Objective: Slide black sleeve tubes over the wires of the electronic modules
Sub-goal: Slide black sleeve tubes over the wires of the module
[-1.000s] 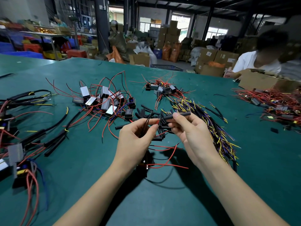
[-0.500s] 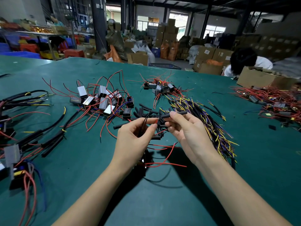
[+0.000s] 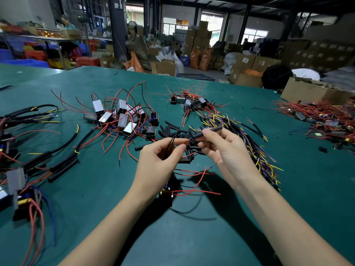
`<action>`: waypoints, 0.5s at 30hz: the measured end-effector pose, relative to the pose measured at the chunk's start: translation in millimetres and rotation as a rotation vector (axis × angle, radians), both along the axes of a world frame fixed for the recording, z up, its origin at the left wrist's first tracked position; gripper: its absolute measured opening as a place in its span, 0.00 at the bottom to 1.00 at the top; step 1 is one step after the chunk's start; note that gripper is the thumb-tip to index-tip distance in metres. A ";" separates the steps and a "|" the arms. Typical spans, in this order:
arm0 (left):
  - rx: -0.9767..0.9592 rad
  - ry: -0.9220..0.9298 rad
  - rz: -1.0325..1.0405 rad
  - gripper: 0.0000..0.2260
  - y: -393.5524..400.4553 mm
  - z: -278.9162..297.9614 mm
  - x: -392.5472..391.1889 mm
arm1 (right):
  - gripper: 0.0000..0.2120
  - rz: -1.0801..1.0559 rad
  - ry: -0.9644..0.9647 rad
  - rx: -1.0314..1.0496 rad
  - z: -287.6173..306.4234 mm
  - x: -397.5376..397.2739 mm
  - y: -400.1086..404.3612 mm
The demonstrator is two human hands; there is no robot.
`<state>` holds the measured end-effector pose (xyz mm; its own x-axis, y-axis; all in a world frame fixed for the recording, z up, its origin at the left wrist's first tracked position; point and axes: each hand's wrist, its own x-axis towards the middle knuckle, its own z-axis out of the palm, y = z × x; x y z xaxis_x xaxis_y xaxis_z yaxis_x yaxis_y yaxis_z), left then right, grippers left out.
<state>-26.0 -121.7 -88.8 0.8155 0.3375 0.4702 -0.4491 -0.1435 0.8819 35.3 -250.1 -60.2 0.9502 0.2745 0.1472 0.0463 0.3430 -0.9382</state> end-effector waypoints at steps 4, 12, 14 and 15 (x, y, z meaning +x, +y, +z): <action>0.002 -0.008 -0.001 0.07 -1.2 -0.5 0.3 | 0.06 0.008 0.016 0.014 -1.1 0.7 1.7; -0.007 -0.001 -0.042 0.08 -2.1 1.3 -1.7 | 0.02 0.082 0.208 0.075 -3.2 1.3 1.2; -0.017 0.000 -0.045 0.08 -1.3 2.1 -1.9 | 0.04 0.102 0.251 0.108 -3.5 2.4 0.7; -0.019 0.001 -0.049 0.08 -0.8 2.3 -2.2 | 0.05 0.104 0.269 0.114 -3.6 3.0 0.4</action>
<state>-28.1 -122.5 -86.5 0.8320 0.3055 0.4631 -0.4541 -0.1047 0.8848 38.3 -249.6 -63.8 0.9268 0.3689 -0.0700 -0.2394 0.4368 -0.8671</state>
